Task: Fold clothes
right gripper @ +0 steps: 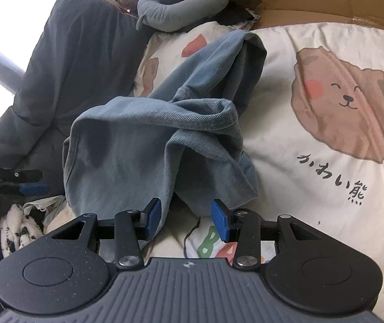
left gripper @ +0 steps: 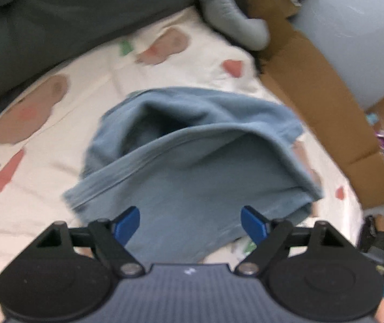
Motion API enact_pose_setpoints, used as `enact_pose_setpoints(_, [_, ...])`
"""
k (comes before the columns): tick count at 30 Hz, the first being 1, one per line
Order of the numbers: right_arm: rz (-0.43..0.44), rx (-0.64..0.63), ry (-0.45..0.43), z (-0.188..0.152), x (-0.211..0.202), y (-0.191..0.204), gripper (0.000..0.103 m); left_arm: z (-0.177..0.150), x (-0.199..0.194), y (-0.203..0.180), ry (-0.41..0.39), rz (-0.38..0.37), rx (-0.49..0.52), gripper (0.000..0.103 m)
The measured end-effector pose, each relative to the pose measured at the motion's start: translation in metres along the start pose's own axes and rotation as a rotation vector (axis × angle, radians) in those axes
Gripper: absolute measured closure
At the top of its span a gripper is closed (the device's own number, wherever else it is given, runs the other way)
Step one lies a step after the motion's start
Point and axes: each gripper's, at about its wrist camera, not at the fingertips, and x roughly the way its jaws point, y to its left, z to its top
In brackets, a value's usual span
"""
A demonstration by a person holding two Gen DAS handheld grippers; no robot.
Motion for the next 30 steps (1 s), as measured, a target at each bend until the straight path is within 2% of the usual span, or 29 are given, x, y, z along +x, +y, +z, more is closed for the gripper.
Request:
enact_pose_setpoints(6, [0.023,-0.007,0.005,0.000,-0.004,0.006,0.052,-0.013,0.011,0.033,-0.085,0.104,0.008,0.017])
enact_pose_setpoints(10, [0.031,-0.020,0.014,-0.001,-0.004,0.011,0.049,-0.022,0.019,0.054,-0.127,0.111,-0.029,0.014])
enact_pose_setpoints(13, [0.029,-0.024,0.025,-0.004,-0.003,0.011,0.049,-0.025,0.029,0.070,-0.138,0.067,-0.073,0.014])
enact_pose_setpoints(16, [0.027,-0.022,0.038,-0.007,0.000,0.011,0.049,-0.028,0.044,0.085,-0.158,-0.011,-0.096,0.011])
enact_pose_setpoints(21, [0.039,-0.042,0.062,-0.011,0.003,0.013,0.049,-0.034,0.064,0.099,-0.134,-0.054,-0.157,0.012])
enact_pose_setpoints(23, [0.044,-0.043,0.067,-0.011,0.004,0.014,0.049,-0.034,0.065,0.098,-0.141,-0.069,-0.152,0.019])
enact_pose_setpoints(28, [0.047,-0.041,0.065,-0.011,0.005,0.015,0.049,-0.036,0.048,0.088,-0.185,-0.076,-0.082,0.057])
enact_pose_setpoints(30, [0.051,-0.042,0.062,-0.010,0.004,0.016,0.049,-0.036,0.039,0.080,-0.197,-0.067,-0.040,0.066])
